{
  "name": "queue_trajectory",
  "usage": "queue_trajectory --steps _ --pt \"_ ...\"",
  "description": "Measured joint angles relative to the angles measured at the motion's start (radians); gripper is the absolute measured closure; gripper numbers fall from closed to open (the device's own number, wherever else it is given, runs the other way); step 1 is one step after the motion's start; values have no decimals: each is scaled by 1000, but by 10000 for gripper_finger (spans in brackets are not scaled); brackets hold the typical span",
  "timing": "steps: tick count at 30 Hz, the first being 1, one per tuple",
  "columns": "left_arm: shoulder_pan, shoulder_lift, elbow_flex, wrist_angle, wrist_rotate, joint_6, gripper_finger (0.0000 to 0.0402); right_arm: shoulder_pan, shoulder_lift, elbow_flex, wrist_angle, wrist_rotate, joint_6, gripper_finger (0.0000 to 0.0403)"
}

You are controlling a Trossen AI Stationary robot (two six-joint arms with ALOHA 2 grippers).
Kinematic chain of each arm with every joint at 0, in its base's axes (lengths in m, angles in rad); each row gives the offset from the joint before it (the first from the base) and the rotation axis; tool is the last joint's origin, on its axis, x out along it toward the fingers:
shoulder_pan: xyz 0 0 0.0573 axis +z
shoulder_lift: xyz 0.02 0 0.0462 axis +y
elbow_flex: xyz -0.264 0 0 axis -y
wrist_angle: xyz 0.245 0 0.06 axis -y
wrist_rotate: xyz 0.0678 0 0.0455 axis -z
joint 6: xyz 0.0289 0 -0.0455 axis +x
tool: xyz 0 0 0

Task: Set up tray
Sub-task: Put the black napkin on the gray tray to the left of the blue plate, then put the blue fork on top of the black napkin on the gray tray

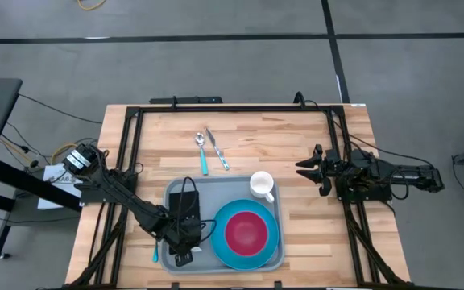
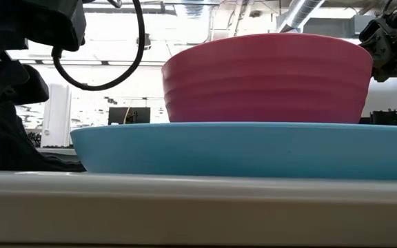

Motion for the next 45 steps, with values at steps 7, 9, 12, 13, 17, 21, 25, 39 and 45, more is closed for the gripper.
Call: queue_trajectory --steps 7,9,12,13,17,21,25,39,45 --pt "0 0 0 0 15 27 398 0 0 0 0 0 0 274" --pt "0 0 0 -1 15 28 395 0 0 0 0 0 0 274" --pt "0 0 0 -1 21 29 394 0 0 0 0 0 0 274" --pt "0 0 0 -1 22 30 394 0 0 0 0 0 0 274" --pt "0 0 0 1 25 33 393 0 0 0 0 0 0 274" --pt "0 0 0 5 23 54 392 0 0 0 0 0 0 274" --pt "0 0 0 6 21 56 382 0 0 0 0 0 0 274" --pt "0 0 0 7 28 48 252 0 0 0 0 0 0 274" --pt "1 -5 0 -22 17 -21 245 0 0 0 0 0 0 274"
